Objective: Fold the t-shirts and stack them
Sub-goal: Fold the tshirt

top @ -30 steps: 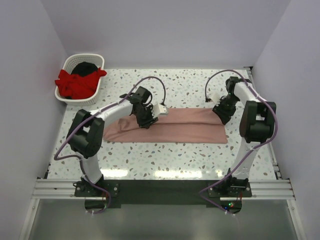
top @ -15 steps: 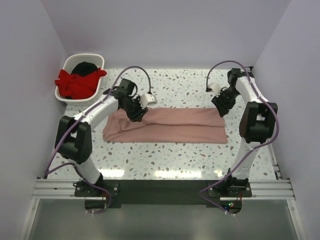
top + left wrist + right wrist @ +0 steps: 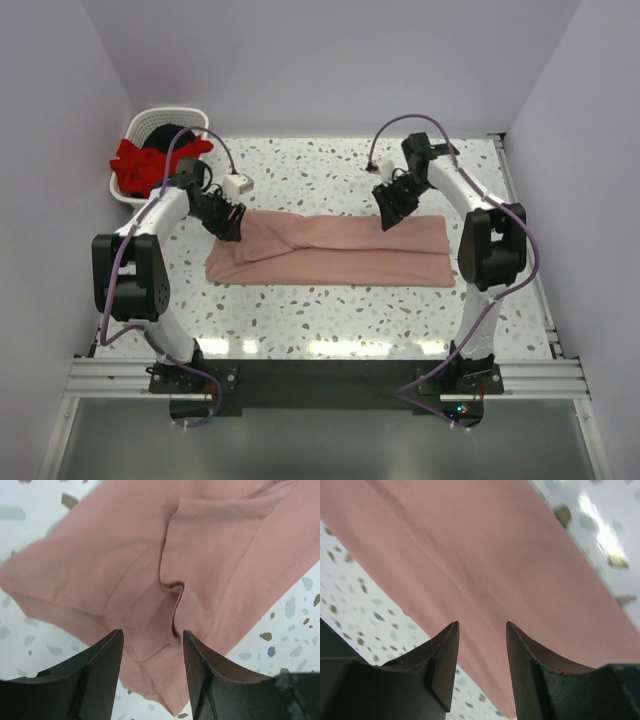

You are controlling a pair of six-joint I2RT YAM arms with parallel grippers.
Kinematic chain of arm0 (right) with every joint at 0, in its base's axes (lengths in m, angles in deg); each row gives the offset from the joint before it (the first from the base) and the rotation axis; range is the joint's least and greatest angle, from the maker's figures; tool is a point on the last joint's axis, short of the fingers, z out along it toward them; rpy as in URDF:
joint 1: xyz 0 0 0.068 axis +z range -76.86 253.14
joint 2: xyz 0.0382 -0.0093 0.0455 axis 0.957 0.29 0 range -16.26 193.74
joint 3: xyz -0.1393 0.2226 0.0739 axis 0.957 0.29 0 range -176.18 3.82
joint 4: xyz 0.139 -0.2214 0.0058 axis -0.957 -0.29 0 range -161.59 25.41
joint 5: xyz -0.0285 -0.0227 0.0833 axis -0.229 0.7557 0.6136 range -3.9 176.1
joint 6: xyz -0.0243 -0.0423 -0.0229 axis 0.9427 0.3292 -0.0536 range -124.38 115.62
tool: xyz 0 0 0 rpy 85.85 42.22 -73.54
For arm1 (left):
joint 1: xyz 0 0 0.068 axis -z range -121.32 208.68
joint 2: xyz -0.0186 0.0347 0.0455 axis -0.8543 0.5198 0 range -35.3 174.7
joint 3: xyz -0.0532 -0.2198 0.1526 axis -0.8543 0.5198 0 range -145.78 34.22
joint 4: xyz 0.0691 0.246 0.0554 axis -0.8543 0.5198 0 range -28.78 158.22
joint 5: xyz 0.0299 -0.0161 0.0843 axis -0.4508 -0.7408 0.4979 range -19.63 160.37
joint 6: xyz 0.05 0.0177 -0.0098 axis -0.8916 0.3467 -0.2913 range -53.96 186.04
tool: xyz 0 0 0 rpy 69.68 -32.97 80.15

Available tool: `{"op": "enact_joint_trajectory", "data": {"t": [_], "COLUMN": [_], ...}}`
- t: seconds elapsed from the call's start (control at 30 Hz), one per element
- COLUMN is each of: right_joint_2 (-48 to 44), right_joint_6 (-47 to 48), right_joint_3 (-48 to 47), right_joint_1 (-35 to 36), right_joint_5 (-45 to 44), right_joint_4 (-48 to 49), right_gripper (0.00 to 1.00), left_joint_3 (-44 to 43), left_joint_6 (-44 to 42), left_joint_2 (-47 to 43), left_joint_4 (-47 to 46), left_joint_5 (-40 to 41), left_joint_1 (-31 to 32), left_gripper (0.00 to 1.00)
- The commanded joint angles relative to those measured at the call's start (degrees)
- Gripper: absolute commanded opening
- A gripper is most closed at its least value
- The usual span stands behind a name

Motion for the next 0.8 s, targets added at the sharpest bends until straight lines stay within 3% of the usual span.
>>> {"op": "enact_joint_trajectory", "data": {"t": [0.0,0.13,0.4,0.57,0.77], "right_joint_2": [-4.3,-2.0,6.4,10.4,5.4], "right_joint_6": [-17.1,-26.5,-39.9,-36.1,-18.0], "right_joint_3": [-2.2,-2.2,-6.9,-11.5,-9.4], "right_joint_1": [5.6,11.6,20.2,22.1,19.8], "right_joint_5": [8.9,9.6,10.7,9.6,3.9], "right_joint_4": [10.0,19.7,32.5,26.6,12.1], "right_gripper": [0.47,0.5,0.52,0.52,0.53], "left_joint_3": [2.3,4.2,7.4,6.9,1.3], "left_joint_6": [1.3,1.0,3.7,4.8,0.7], "left_joint_2": [-3.2,-3.9,-4.4,-4.9,-2.7], "left_joint_4": [1.9,1.7,-1.5,-3.6,-1.9], "left_joint_5": [-7.5,-11.7,-16.1,-17.4,-13.5], "left_joint_1": [-4.6,-7.0,-7.2,-7.1,-5.6], "left_gripper": [0.56,0.65,0.65,0.63,0.63]}}
